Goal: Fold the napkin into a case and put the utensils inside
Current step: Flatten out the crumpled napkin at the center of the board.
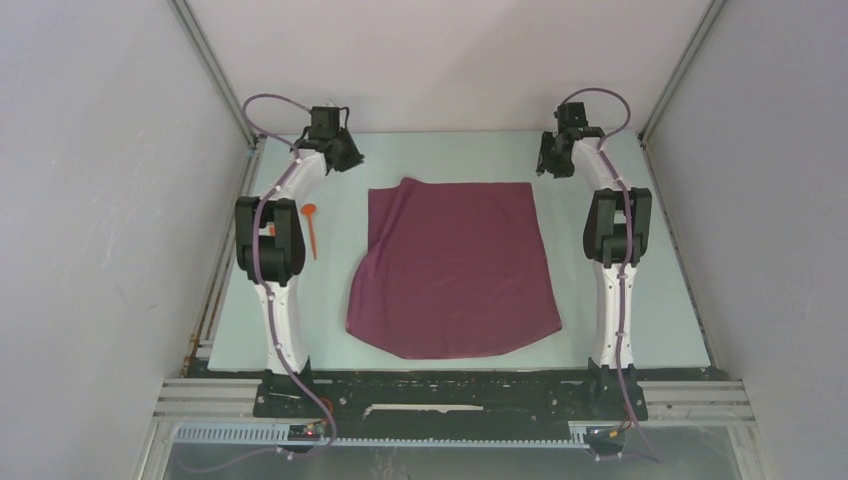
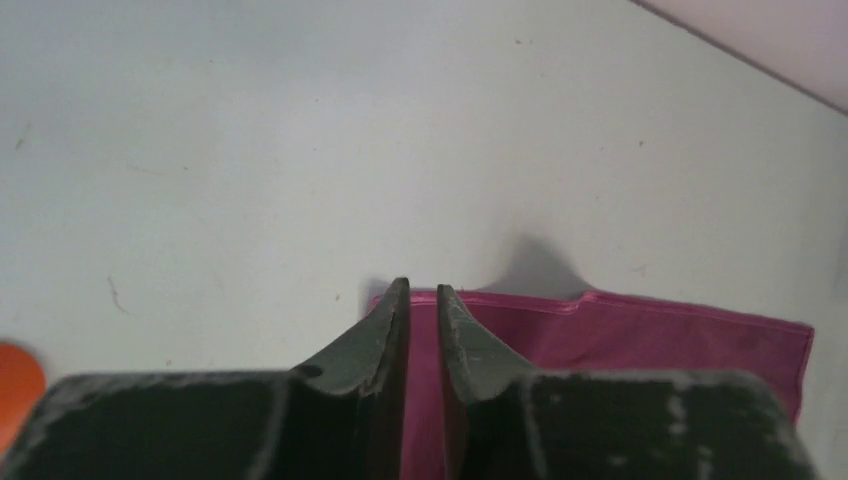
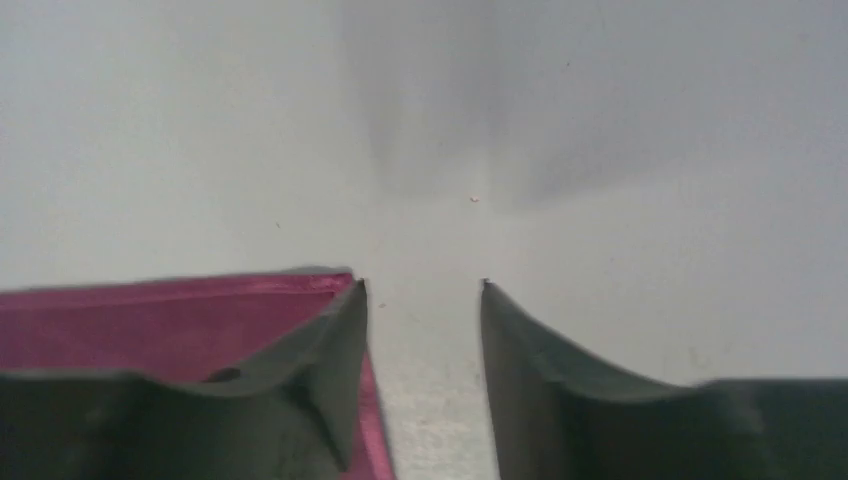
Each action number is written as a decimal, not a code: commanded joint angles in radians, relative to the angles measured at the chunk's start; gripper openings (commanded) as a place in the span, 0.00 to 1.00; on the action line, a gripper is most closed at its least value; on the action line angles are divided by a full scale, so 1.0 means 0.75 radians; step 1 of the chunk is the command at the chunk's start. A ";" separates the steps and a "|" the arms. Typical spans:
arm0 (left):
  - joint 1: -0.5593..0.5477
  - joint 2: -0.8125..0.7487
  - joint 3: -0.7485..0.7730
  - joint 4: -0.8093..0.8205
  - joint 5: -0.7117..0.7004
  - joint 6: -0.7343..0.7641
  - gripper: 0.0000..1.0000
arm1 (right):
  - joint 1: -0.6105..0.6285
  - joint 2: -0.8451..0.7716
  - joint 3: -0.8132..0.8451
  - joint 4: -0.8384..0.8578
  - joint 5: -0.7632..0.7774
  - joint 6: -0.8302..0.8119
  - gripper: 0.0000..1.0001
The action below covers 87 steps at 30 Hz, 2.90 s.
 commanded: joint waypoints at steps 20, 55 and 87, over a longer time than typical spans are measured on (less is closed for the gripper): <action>-0.141 0.181 0.285 -0.523 -0.339 -0.003 0.83 | 0.153 0.274 0.360 -0.448 0.157 -0.215 0.52; -0.127 0.565 0.826 -0.774 -0.209 0.010 0.30 | 0.056 -0.046 0.099 -0.219 0.237 -0.154 0.74; -0.045 -0.125 -0.043 -0.119 -0.016 -0.130 0.58 | 0.011 0.262 0.458 0.136 0.427 -0.251 0.00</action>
